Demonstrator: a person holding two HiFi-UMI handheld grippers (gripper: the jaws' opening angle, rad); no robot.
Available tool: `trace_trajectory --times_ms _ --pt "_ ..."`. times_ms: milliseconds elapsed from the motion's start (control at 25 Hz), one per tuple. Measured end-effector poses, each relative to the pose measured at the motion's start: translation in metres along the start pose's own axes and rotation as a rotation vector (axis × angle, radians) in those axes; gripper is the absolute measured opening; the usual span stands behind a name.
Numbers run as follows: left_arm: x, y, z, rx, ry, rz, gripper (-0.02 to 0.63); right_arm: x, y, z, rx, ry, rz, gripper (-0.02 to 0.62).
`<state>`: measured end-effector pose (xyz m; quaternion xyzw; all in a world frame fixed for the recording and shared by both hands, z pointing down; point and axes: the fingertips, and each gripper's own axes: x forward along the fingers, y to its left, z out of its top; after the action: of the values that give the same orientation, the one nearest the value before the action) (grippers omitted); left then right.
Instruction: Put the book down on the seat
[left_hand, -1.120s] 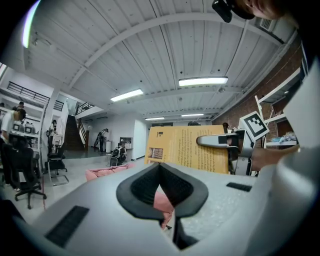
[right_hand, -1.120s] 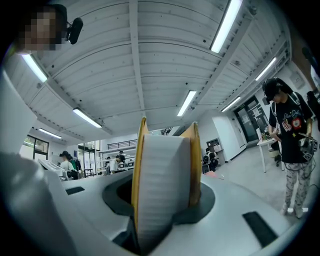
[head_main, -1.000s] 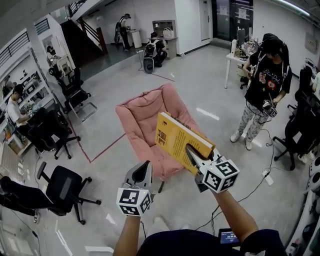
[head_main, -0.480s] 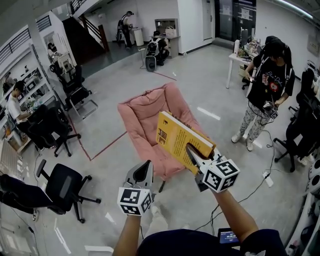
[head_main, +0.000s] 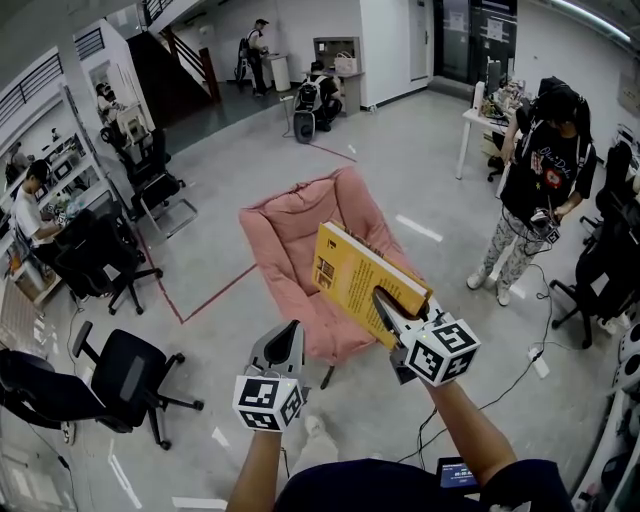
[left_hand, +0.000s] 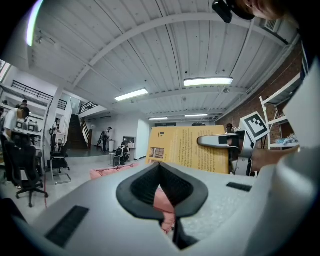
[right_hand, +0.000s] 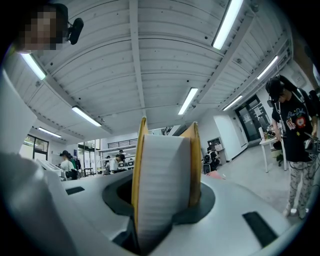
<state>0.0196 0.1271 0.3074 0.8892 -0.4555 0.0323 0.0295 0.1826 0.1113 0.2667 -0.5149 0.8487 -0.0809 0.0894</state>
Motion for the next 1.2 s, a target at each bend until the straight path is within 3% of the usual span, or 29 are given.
trace_trajectory --times_ms 520,1200 --pt "0.046 0.029 -0.003 -0.006 0.003 -0.016 0.005 0.047 -0.026 -0.004 0.002 0.006 -0.010 0.153" --pt "0.096 0.102 0.004 -0.039 0.021 -0.043 0.005 0.132 -0.035 -0.003 0.005 0.031 -0.039 0.153"
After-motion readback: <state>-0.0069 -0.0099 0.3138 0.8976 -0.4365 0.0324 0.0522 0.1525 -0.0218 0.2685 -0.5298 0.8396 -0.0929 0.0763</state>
